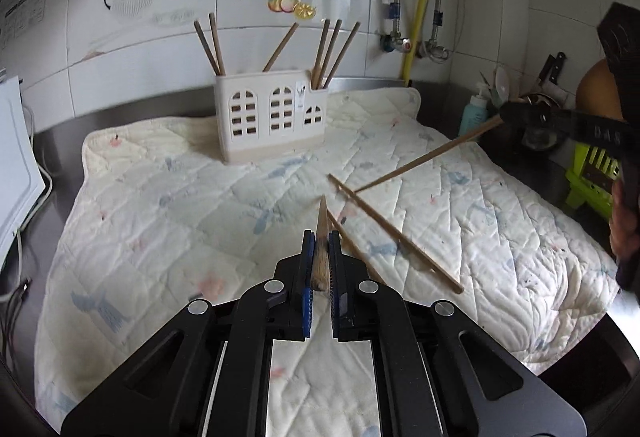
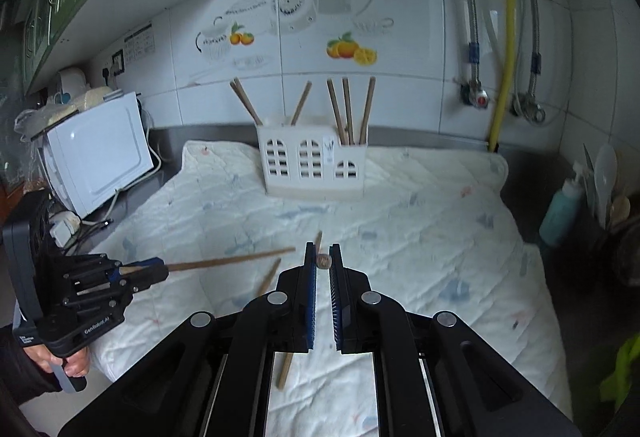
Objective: Organize utensils
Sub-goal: 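Lift both held chopsticks up over the white holder and lower them in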
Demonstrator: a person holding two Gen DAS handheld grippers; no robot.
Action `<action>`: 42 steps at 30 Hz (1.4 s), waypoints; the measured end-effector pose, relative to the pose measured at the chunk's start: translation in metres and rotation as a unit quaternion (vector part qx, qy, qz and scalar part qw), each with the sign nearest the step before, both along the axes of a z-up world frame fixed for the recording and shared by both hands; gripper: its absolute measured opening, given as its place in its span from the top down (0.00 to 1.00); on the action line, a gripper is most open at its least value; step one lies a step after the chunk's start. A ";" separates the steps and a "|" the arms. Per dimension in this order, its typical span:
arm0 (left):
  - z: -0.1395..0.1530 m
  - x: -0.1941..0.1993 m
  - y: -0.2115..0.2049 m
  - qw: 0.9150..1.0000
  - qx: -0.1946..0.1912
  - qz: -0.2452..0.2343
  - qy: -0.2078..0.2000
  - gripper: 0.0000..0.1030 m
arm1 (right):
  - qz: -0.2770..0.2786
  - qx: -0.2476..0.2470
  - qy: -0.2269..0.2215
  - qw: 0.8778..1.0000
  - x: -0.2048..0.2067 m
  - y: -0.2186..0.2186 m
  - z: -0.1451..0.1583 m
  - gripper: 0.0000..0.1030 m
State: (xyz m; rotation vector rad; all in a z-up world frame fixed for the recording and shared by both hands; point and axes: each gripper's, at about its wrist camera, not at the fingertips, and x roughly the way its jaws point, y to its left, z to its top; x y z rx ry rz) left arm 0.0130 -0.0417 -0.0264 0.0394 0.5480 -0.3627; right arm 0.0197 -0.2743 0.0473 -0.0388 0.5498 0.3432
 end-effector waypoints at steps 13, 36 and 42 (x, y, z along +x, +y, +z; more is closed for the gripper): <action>0.053 0.048 0.008 1.000 -0.001 0.001 -0.011 0.95 | 0.035 -0.037 -0.031 0.998 0.067 0.009 0.105 0.94; 0.179 0.129 0.021 0.991 -0.038 0.039 -0.123 0.95 | 0.016 -0.060 -0.056 0.996 0.182 0.027 0.154 0.94; 0.219 0.153 0.013 0.981 -0.030 0.055 -0.184 0.95 | 0.013 -0.060 -0.022 0.998 0.216 0.030 0.126 0.94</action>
